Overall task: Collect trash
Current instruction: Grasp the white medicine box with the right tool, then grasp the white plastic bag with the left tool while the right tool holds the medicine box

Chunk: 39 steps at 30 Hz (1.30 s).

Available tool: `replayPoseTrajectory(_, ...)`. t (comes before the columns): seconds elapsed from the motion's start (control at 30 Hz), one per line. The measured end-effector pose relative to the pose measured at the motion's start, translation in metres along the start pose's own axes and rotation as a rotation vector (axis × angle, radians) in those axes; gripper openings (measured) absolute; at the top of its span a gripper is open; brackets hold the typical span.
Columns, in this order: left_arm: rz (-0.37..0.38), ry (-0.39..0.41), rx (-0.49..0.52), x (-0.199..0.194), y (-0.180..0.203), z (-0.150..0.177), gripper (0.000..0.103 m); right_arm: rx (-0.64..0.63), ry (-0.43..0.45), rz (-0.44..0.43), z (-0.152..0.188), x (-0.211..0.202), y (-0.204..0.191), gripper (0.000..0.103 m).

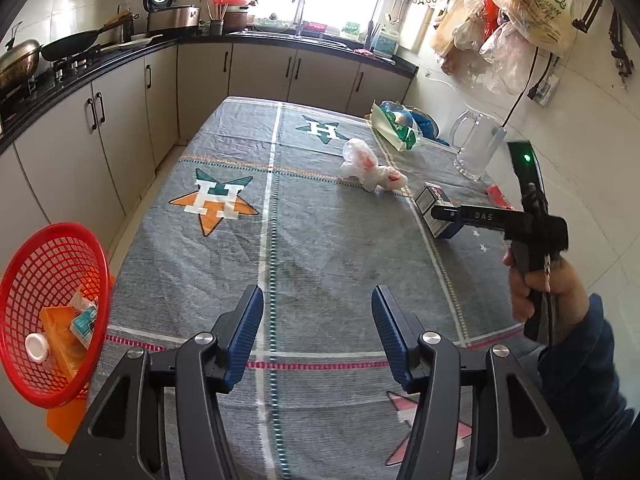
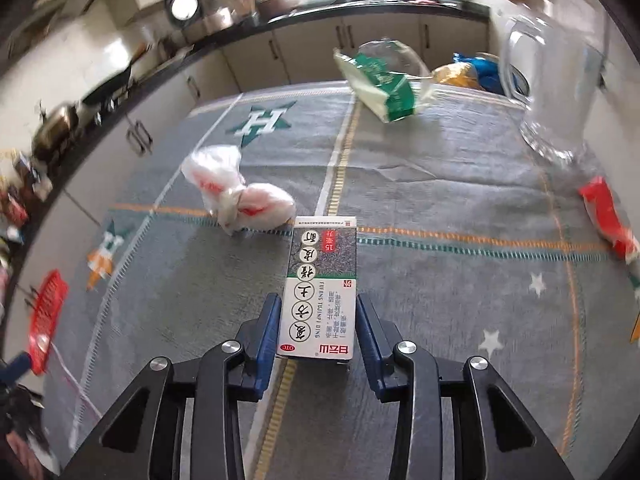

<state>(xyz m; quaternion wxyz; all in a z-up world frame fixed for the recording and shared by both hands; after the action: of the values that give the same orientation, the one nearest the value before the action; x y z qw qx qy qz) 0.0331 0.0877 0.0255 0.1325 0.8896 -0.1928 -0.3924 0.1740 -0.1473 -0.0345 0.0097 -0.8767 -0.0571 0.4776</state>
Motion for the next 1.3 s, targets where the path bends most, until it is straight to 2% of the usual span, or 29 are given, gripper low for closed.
replayPoseTrajectory(0.1, 0.001, -0.005, -0.010, 0.000, 0.011, -0.007, 0.055, 0.078, 0.032, -0.056, -0.001, -0.017, 0.010, 0.040)
replayPoseTrajectory(0.2, 0.014, -0.013, -0.020, 0.003, 0.034, -0.020, 0.055, 0.131, 0.111, -0.099, -0.003, -0.040, 0.020, 0.040)
replayPoseTrajectory(0.33, -0.035, 0.008, 0.047, 0.002, 0.074, -0.039, 0.055, 0.167, 0.184, -0.126, -0.011, -0.056, 0.032, 0.040)
replayPoseTrajectory(0.4, -0.020, 0.004, 0.055, 0.007, 0.099, -0.048, 0.055, 0.208, 0.190, -0.171, -0.012, -0.060, 0.038, 0.040)
replayPoseTrajectory(0.5, -0.009, -0.006, 0.074, 0.022, 0.131, -0.066, 0.056, 0.245, 0.192, -0.193, -0.014, -0.061, 0.044, 0.040)
replayPoseTrajectory(0.67, -0.025, -0.073, 0.085, 0.071, 0.149, -0.110, 0.057, 0.333, 0.218, -0.178, -0.019, -0.067, 0.068, 0.040)
replayPoseTrajectory(0.73, -0.048, -0.096, 0.105, 0.096, 0.148, -0.129, 0.061, 0.364, 0.236, -0.148, -0.021, -0.068, 0.081, 0.040)
replayPoseTrajectory(0.8, -0.060, -0.118, 0.082, 0.122, 0.135, -0.142, 0.063, 0.387, 0.245, -0.131, -0.021, -0.069, 0.091, 0.040)
replayPoseTrajectory(0.97, -0.153, -0.174, -0.065, 0.187, 0.056, -0.147, 0.063, 0.402, 0.242, -0.145, -0.021, -0.071, 0.093, 0.040)
replayPoseTrajectory(1.03, -0.134, -0.186, -0.138, 0.202, 0.034, -0.145, 0.063, 0.400, 0.242, -0.145, -0.023, -0.070, 0.091, 0.040)
replayPoseTrajectory(1.1, -0.119, -0.163, -0.186, 0.213, 0.017, -0.147, 0.063, 0.396, 0.237, -0.154, -0.023, -0.070, 0.089, 0.040)
replayPoseTrajectory(1.23, -0.096, -0.146, -0.226, 0.233, 0.010, -0.148, 0.063, 0.387, 0.236, -0.142, -0.022, -0.067, 0.090, 0.040)
replayPoseTrajectory(1.27, -0.094, -0.148, -0.226, 0.238, 0.010, -0.147, 0.061, 0.390, 0.235, -0.141, -0.023, -0.065, 0.091, 0.040)
replayPoseTrajectory(1.3, -0.092, -0.150, -0.221, 0.244, 0.011, -0.145, 0.047, 0.388, 0.233, -0.139, -0.023, -0.064, 0.091, 0.040)
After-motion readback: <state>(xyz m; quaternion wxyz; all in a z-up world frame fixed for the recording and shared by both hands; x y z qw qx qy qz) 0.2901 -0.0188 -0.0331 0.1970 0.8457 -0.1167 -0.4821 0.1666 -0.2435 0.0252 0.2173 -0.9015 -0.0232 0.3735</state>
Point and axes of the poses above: each gripper's, at about its wrist camera, not at the fingertips, and x roughly the way its jaws point, y to its right, z to its underside, the point moved 8 cm from there along x, roughly the way its jaws point, and after that the axes turned 13 degrees about z, right-handed, at the moved point
